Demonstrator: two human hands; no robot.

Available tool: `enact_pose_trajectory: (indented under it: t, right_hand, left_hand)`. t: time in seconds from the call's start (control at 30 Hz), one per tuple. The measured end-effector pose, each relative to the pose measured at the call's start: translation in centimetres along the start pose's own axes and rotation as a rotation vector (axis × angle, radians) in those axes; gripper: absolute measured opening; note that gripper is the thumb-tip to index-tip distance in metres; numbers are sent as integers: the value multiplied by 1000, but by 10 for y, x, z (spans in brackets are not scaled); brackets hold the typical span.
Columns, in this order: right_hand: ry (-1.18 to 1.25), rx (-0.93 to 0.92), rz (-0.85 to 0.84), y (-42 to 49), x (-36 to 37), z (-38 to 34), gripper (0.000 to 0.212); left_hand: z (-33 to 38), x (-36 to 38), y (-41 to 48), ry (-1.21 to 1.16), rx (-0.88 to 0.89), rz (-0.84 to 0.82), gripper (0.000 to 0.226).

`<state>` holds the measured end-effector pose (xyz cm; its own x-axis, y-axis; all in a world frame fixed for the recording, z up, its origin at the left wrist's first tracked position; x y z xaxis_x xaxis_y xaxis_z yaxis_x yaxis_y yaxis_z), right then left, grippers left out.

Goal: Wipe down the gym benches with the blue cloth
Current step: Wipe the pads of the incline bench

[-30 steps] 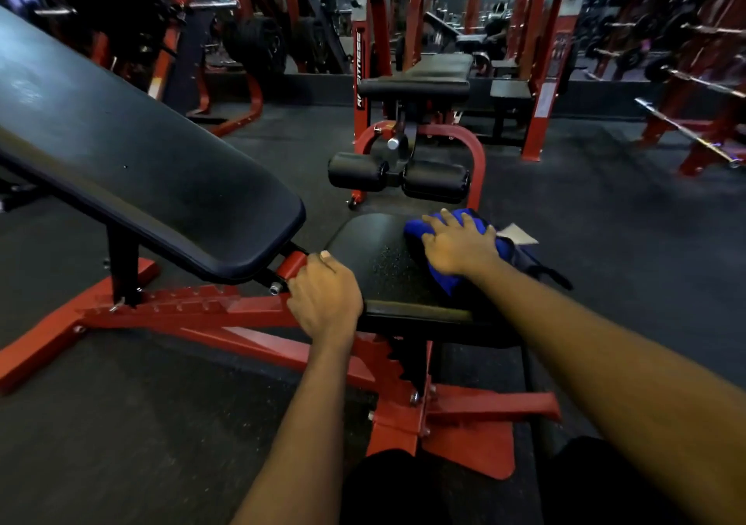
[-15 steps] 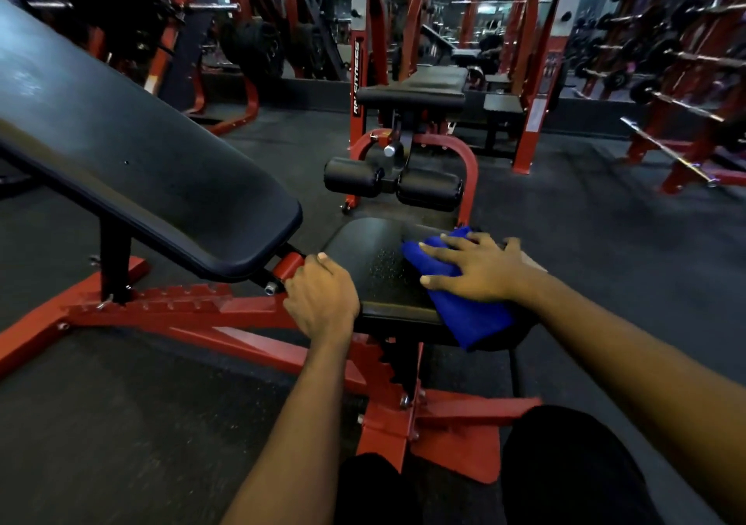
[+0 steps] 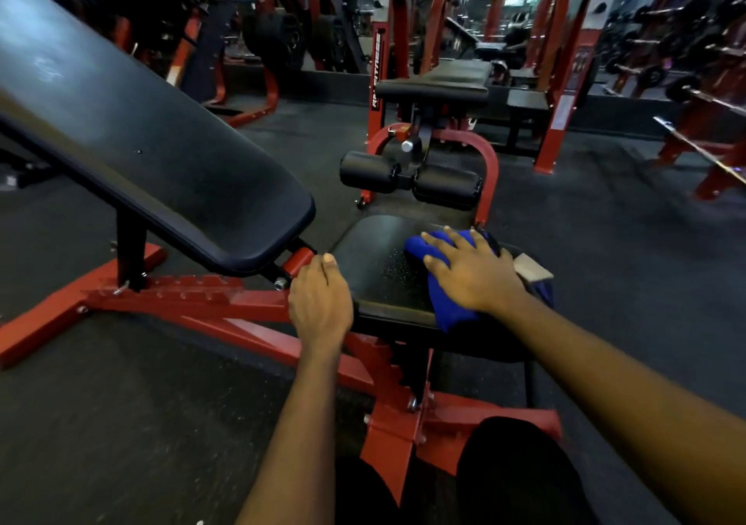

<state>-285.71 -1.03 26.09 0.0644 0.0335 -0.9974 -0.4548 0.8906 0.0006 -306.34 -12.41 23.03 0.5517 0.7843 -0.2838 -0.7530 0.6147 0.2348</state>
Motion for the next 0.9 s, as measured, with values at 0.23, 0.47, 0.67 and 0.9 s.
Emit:
enact_pose_trajectory:
  t: [0.23, 0.47, 0.67, 0.9]
  right_hand:
    - [41, 27, -56, 35, -3, -13, 54]
    - [24, -25, 25, 5, 1, -12, 52]
    - [74, 11, -93, 81, -8, -24, 54]
    - [86, 32, 12, 8, 2, 20, 52]
  left_hand:
    - [-4, 1, 0, -14, -10, 5, 40]
    - [1, 2, -2, -12, 6, 37, 43]
    - [1, 1, -4, -12, -4, 40, 44]
    - [3, -3, -7, 7, -72, 35, 44]
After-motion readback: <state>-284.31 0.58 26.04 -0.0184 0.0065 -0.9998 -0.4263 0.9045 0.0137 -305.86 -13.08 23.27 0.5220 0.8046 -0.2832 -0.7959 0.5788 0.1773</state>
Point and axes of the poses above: each hand's wrist, its own y-axis towards the middle knuckle, its own x-axis out of the palm, z = x × y, the point moved 7 cm from there along y, towards the middle knuckle, and after that the axes turned 12 degrees about -y, right-handed, at the moved point
